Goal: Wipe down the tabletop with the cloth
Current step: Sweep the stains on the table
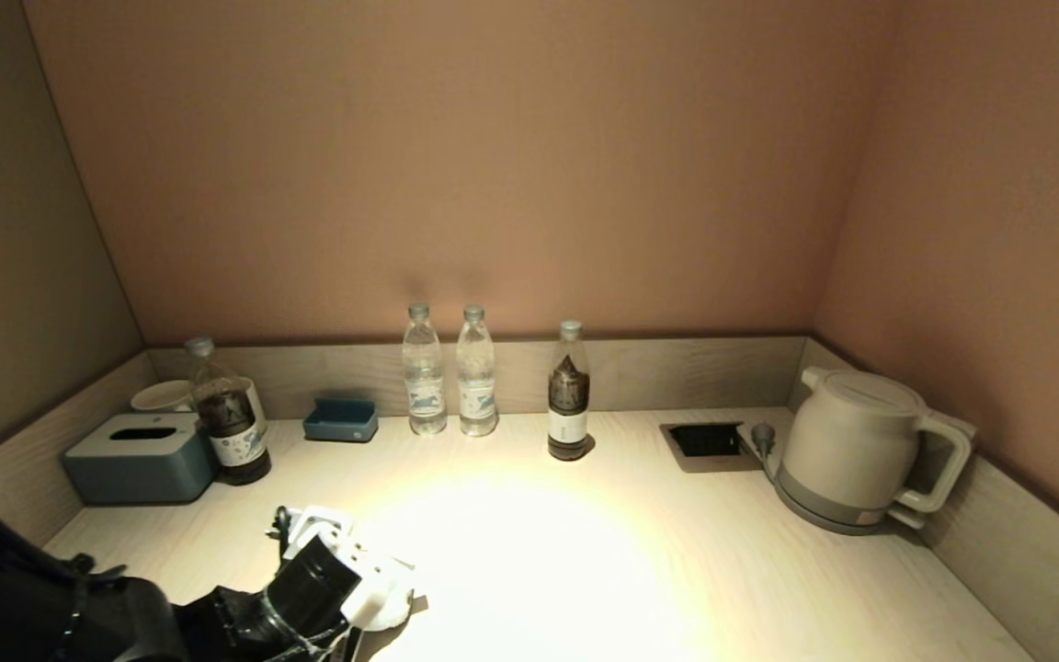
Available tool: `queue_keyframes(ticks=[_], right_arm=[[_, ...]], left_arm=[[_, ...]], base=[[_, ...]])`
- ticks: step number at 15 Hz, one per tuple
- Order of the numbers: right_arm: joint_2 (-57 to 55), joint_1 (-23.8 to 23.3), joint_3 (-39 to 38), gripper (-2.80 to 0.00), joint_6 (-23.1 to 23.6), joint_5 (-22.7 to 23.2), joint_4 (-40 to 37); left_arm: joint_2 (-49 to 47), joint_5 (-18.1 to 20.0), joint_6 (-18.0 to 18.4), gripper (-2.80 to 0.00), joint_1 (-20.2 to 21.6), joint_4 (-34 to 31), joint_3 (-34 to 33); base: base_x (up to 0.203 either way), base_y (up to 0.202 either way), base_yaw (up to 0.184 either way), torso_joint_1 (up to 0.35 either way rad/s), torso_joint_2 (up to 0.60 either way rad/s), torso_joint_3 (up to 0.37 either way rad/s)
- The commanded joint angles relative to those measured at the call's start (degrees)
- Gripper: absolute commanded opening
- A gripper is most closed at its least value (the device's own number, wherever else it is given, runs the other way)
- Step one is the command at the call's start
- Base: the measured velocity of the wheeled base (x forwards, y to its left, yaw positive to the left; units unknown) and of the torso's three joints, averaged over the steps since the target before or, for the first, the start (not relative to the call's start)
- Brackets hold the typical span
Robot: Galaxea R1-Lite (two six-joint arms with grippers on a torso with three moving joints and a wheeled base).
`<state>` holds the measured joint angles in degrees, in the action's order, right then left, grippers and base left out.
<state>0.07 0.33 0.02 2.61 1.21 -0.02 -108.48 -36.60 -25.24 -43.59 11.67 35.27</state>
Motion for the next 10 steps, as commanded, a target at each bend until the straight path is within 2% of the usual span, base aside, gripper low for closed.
queue_keyframes(ticks=[1, 3, 5, 8, 10], right_arm=[[-0.1, 0.0, 0.0, -2.8, 0.0, 0.0, 0.0], [-0.1, 0.0, 0.0, -2.8, 0.0, 0.0, -0.1], [-0.1, 0.0, 0.0, -2.8, 0.0, 0.0, 0.0], [-0.1, 0.0, 0.0, -2.8, 0.0, 0.0, 0.0], [-0.1, 0.0, 0.0, -2.8, 0.0, 0.0, 0.0]], left_arm=[[8.9, -2.6, 0.4, -2.8, 3.4, -0.2, -5.5], [12.1, -6.2, 2.0, -2.8, 11.2, -0.3, -9.4], [13.8, -7.3, 3.4, -2.8, 16.9, -0.4, -10.7], [15.8, -8.6, 6.3, -2.8, 25.0, 0.1, -10.2], [20.4, -8.9, 8.2, -2.8, 28.0, 0.2, -7.0]], base=[[0.0, 0.0, 0.0, 0.0, 0.0, 0.0], [0.0, 0.0, 0.0, 0.0, 0.0, 0.0], [0.0, 0.0, 0.0, 0.0, 0.0, 0.0], [0.0, 0.0, 0.0, 0.0, 0.0, 0.0], [0.0, 0.0, 0.0, 0.0, 0.0, 0.0]])
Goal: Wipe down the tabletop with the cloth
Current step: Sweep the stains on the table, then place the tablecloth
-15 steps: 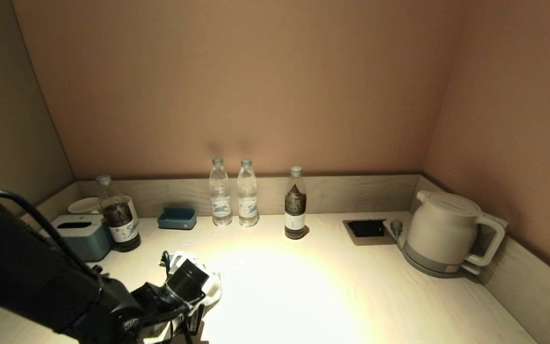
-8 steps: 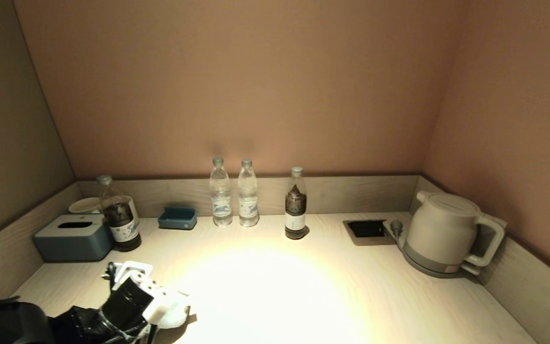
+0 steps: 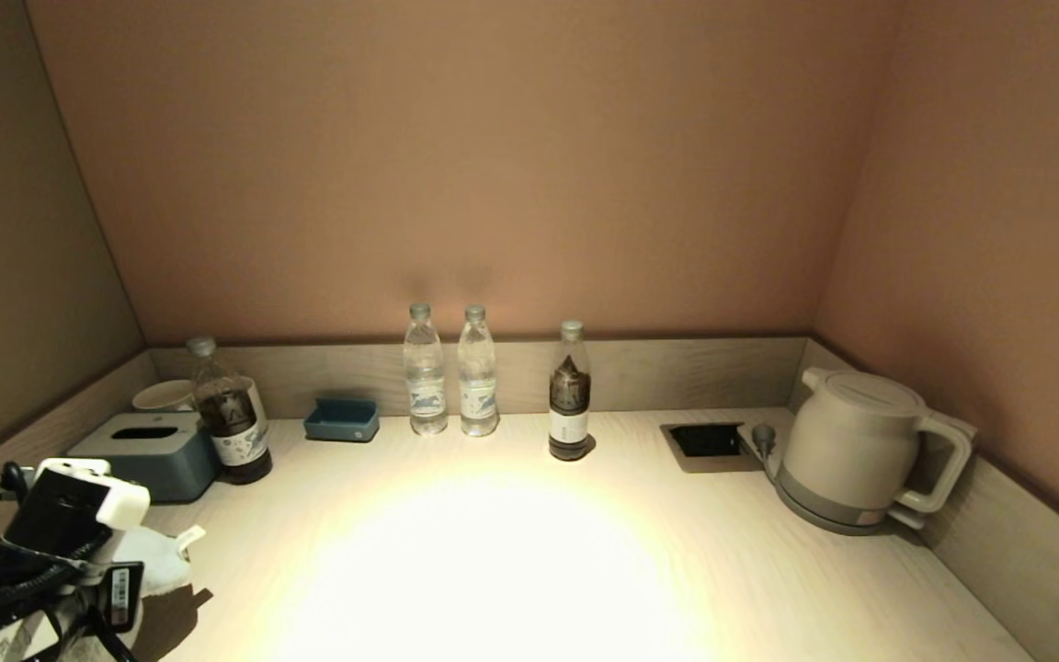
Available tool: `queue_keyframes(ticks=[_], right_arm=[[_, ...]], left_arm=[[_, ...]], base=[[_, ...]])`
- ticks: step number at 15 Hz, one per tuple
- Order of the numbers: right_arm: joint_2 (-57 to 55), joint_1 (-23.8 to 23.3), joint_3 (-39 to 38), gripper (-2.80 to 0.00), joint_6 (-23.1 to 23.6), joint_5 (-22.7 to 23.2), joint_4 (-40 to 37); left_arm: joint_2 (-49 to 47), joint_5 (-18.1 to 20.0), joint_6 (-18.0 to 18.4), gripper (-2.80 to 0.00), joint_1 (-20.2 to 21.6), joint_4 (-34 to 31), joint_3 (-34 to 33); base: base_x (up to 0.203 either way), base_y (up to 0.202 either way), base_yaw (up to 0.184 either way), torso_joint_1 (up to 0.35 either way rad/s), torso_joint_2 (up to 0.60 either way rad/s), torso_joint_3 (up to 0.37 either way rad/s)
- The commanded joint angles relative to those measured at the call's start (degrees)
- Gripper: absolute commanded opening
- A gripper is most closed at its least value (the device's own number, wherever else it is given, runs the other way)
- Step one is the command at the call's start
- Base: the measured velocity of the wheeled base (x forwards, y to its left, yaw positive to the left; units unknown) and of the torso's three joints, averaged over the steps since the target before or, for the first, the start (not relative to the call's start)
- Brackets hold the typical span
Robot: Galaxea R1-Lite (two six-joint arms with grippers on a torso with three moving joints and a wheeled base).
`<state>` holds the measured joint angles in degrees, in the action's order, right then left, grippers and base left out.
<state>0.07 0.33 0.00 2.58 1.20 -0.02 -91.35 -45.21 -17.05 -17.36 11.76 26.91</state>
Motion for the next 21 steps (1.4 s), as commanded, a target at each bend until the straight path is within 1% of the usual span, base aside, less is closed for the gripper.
queue_keyframes(ticks=[1, 2, 4, 5, 7, 8, 9, 10, 11, 12, 13, 14, 15, 16, 17, 19, 20, 21], right_arm=[[-0.1, 0.0, 0.0, -2.8, 0.1, 0.0, 0.0], [-0.1, 0.0, 0.0, -2.8, 0.1, 0.0, -0.1], [-0.1, 0.0, 0.0, -2.8, 0.1, 0.0, 0.0], [-0.1, 0.0, 0.0, -2.8, 0.1, 0.0, 0.0], [-0.1, 0.0, 0.0, -2.8, 0.1, 0.0, 0.0], [-0.1, 0.0, 0.0, -2.8, 0.1, 0.0, 0.0], [-0.1, 0.0, 0.1, -2.8, 0.1, 0.0, 0.0], [-0.1, 0.0, 0.1, -2.8, 0.1, 0.0, 0.0], [-0.1, 0.0, 0.0, -2.8, 0.1, 0.0, 0.0], [-0.1, 0.0, 0.0, -2.8, 0.1, 0.0, 0.0], [-0.1, 0.0, 0.0, -2.8, 0.1, 0.0, 0.0], [-0.1, 0.0, 0.1, -2.8, 0.1, 0.0, 0.0], [-0.1, 0.0, 0.0, -2.8, 0.1, 0.0, 0.0], [-0.1, 0.0, 0.0, -2.8, 0.1, 0.0, 0.0], [-0.1, 0.0, 0.0, -2.8, 0.1, 0.0, 0.0], [-0.1, 0.0, 0.0, -2.8, 0.1, 0.0, 0.0], [-0.1, 0.0, 0.1, -2.8, 0.1, 0.0, 0.0], [-0.1, 0.0, 0.0, -2.8, 0.1, 0.0, 0.0]], left_arm=[[4.6, -0.3, 1.0, -2.8, 2.8, 0.0, 2.8], [7.5, -0.3, 2.9, -2.8, 4.3, -0.1, 4.8], [10.9, -0.3, 8.1, -2.8, 8.0, 0.1, 7.6], [11.7, -0.2, 10.7, -2.8, 9.6, 0.2, 7.9], [12.4, 0.3, 14.6, -2.8, 13.3, 0.3, 8.1], [12.4, 1.1, 16.3, -2.8, 15.8, 0.3, 8.4], [12.4, 3.0, 17.5, -2.8, 17.9, 0.0, 9.0], [12.3, 5.2, 18.3, -2.8, 19.0, -0.3, 9.6], [11.9, 6.2, 18.3, -2.8, 19.5, -0.4, 10.1], [10.5, 9.6, 18.5, -2.8, 22.2, -0.5, 11.1], [8.7, 14.6, 18.8, -2.8, 26.3, -0.6, 12.3], [6.1, 21.4, 19.3, -2.8, 29.5, -0.7, 13.4], [4.1, 26.5, 19.6, -2.8, 32.3, -0.7, 14.3], [2.8, 29.6, 20.1, -2.8, 34.2, -0.8, 15.1], [1.2, 33.5, 21.0, -2.8, 37.2, -0.8, 15.8], [-1.6, 40.5, 23.9, -2.8, 41.3, -0.7, 16.5], [-3.0, 42.7, 25.2, -2.8, 42.7, -0.7, 16.4], [-3.9, 43.6, 25.8, -2.8, 43.4, -0.7, 16.5]], base=[[0.0, 0.0, 0.0, 0.0, 0.0, 0.0], [0.0, 0.0, 0.0, 0.0, 0.0, 0.0], [0.0, 0.0, 0.0, 0.0, 0.0, 0.0], [0.0, 0.0, 0.0, 0.0, 0.0, 0.0], [0.0, 0.0, 0.0, 0.0, 0.0, 0.0], [0.0, 0.0, 0.0, 0.0, 0.0, 0.0], [0.0, 0.0, 0.0, 0.0, 0.0, 0.0], [0.0, 0.0, 0.0, 0.0, 0.0, 0.0], [0.0, 0.0, 0.0, 0.0, 0.0, 0.0], [0.0, 0.0, 0.0, 0.0, 0.0, 0.0], [0.0, 0.0, 0.0, 0.0, 0.0, 0.0], [0.0, 0.0, 0.0, 0.0, 0.0, 0.0], [0.0, 0.0, 0.0, 0.0, 0.0, 0.0], [0.0, 0.0, 0.0, 0.0, 0.0, 0.0], [0.0, 0.0, 0.0, 0.0, 0.0, 0.0], [0.0, 0.0, 0.0, 0.0, 0.0, 0.0], [0.0, 0.0, 0.0, 0.0, 0.0, 0.0], [0.0, 0.0, 0.0, 0.0, 0.0, 0.0]])
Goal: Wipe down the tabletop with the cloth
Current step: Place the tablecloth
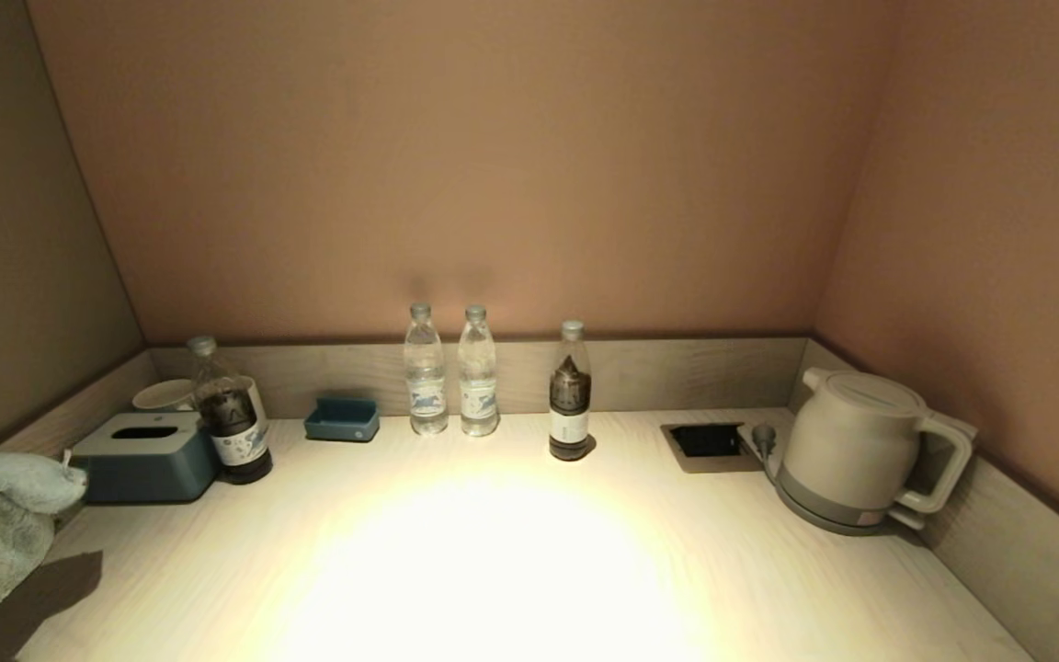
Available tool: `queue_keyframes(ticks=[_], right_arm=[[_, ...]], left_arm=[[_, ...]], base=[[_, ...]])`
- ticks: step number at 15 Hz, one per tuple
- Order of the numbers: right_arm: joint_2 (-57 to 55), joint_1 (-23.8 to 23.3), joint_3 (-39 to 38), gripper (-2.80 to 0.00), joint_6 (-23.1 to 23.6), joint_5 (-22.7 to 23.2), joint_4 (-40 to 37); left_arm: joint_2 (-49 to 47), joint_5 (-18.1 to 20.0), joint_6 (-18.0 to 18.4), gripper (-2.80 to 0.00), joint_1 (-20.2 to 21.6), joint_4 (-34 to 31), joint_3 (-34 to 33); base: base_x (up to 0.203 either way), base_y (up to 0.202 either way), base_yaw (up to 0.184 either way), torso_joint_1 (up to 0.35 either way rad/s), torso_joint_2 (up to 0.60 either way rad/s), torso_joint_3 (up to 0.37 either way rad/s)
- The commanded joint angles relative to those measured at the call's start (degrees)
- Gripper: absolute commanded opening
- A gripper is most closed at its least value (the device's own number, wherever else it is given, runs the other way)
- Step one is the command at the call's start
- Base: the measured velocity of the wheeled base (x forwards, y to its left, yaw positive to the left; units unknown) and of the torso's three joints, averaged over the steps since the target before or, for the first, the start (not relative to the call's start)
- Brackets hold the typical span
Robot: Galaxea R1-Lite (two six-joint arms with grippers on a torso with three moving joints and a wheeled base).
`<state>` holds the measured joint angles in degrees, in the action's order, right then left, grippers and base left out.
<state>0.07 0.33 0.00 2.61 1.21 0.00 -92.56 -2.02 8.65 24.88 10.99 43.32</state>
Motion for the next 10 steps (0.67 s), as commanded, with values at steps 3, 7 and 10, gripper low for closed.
queue_keyframes(ticks=[3, 7, 10], right_arm=[[-0.1, 0.0, 0.1, -2.8, 0.0, 0.0, 0.0], [-0.1, 0.0, 0.1, -2.8, 0.0, 0.0, 0.0], [-0.1, 0.0, 0.0, -2.8, 0.0, 0.0, 0.0]], left_arm=[[-6.7, 1.1, 1.7, -2.8, 3.7, 0.5, 1.7], [-10.0, 3.0, 2.6, -2.8, 4.6, 0.7, 2.2], [-13.5, 3.2, 3.8, -2.8, 4.8, 0.9, 2.3]], base=[[0.0, 0.0, 0.0, 0.0, 0.0, 0.0], [0.0, 0.0, 0.0, 0.0, 0.0, 0.0], [0.0, 0.0, 0.0, 0.0, 0.0, 0.0]])
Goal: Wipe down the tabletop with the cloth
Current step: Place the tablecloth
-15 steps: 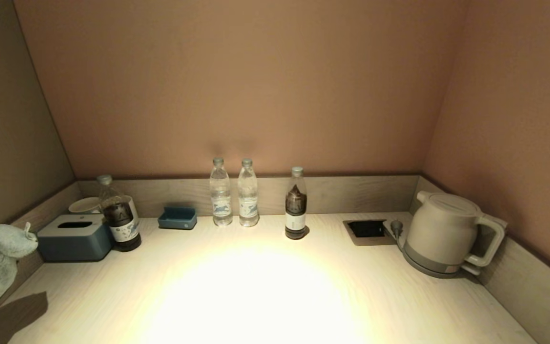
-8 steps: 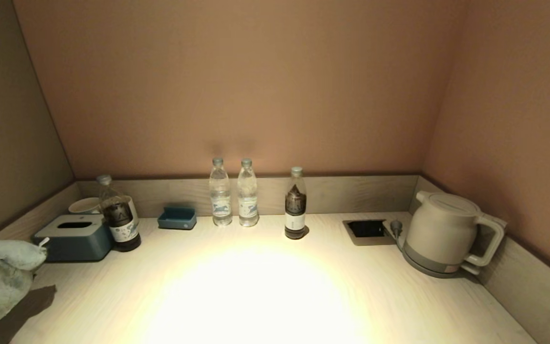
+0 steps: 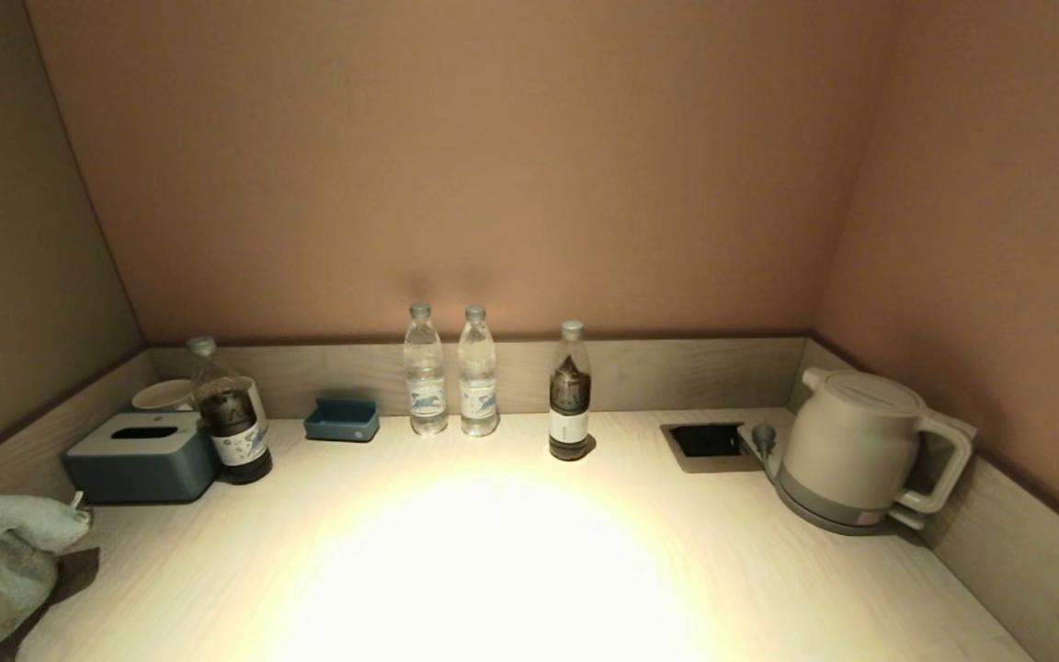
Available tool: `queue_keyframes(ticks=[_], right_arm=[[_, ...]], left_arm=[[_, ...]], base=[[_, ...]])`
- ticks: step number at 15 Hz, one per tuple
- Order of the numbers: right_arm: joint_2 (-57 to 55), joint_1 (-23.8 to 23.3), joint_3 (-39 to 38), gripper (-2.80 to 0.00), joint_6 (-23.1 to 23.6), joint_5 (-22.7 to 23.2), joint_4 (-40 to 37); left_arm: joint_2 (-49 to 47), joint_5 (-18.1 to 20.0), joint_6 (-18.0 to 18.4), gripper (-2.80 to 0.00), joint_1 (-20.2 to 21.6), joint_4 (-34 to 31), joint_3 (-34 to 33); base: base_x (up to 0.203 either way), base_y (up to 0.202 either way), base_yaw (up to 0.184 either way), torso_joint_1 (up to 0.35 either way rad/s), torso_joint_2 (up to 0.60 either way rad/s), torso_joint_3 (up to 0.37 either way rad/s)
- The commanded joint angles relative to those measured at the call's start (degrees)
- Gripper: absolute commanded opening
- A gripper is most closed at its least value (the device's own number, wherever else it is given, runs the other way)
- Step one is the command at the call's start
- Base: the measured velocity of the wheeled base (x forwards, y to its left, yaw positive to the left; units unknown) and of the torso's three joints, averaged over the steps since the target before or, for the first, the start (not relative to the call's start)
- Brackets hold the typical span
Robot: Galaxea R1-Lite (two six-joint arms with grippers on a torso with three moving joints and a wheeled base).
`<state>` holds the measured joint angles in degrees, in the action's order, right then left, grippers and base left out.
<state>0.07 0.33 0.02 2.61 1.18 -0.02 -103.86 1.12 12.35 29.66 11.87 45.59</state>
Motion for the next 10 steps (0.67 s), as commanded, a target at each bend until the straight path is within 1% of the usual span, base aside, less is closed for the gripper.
queue_keyframes(ticks=[1, 4, 10], right_arm=[[-0.1, 0.0, 0.0, -2.8, 0.0, 0.0, 0.0], [-0.1, 0.0, 0.0, -2.8, 0.0, 0.0, -0.1], [-0.1, 0.0, 0.0, -2.8, 0.0, 0.0, 0.0]], left_arm=[[-2.3, 0.0, 0.1, -2.8, 0.0, 0.1, 0.0], [-6.5, -0.1, 0.1, -2.8, 0.1, 0.9, 0.4], [-9.2, -0.1, 0.1, -2.8, 0.1, 1.8, 2.2]], base=[[0.0, 0.0, 0.0, 0.0, 0.0, 0.0], [0.0, 0.0, 0.0, 0.0, 0.0, 0.0], [0.0, 0.0, 0.0, 0.0, 0.0, 0.0]])
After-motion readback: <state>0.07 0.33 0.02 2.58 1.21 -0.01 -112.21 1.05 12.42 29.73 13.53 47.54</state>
